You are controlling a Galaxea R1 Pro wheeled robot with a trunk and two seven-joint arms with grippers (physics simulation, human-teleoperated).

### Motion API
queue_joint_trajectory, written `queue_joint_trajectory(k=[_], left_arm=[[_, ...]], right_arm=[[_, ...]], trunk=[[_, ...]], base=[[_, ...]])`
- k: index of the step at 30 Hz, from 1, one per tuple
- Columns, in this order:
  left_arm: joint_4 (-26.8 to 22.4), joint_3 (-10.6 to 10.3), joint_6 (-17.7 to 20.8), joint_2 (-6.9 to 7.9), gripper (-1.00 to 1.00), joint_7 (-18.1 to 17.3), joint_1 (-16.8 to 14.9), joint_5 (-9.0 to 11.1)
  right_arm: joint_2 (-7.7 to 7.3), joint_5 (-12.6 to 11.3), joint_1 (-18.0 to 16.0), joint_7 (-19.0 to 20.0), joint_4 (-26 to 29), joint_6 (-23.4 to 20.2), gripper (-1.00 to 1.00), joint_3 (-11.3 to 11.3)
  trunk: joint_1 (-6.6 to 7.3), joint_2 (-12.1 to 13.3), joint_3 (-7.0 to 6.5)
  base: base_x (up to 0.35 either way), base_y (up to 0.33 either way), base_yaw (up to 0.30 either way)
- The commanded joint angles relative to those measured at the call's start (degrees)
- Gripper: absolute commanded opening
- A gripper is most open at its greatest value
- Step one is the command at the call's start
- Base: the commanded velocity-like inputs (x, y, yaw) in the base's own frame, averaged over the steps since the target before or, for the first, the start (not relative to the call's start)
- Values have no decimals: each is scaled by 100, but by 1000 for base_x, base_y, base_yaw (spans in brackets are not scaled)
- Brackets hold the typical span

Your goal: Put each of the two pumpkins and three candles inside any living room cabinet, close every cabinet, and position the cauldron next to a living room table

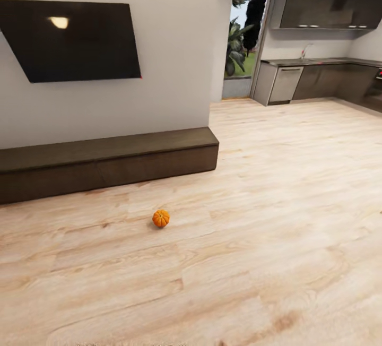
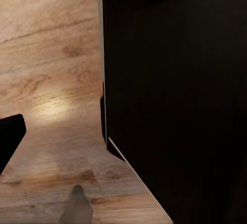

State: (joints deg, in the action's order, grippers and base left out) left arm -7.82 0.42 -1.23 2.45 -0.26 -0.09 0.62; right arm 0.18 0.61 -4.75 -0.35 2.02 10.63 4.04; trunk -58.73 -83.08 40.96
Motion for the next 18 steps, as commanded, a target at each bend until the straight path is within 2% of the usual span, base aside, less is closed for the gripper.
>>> queue_joint_trajectory(k=[1,18], left_arm=[[0,-1,0,0,100,0,0,0],[0,-7,0,-8,100,0,0,-9]], right_arm=[[0,0,0,0,0,0,100,0],[-14,0,0,0,0,35,100,0]], trunk=[[0,0,5],[0,0,87]], base=[[0,0,259],[0,0,259]])
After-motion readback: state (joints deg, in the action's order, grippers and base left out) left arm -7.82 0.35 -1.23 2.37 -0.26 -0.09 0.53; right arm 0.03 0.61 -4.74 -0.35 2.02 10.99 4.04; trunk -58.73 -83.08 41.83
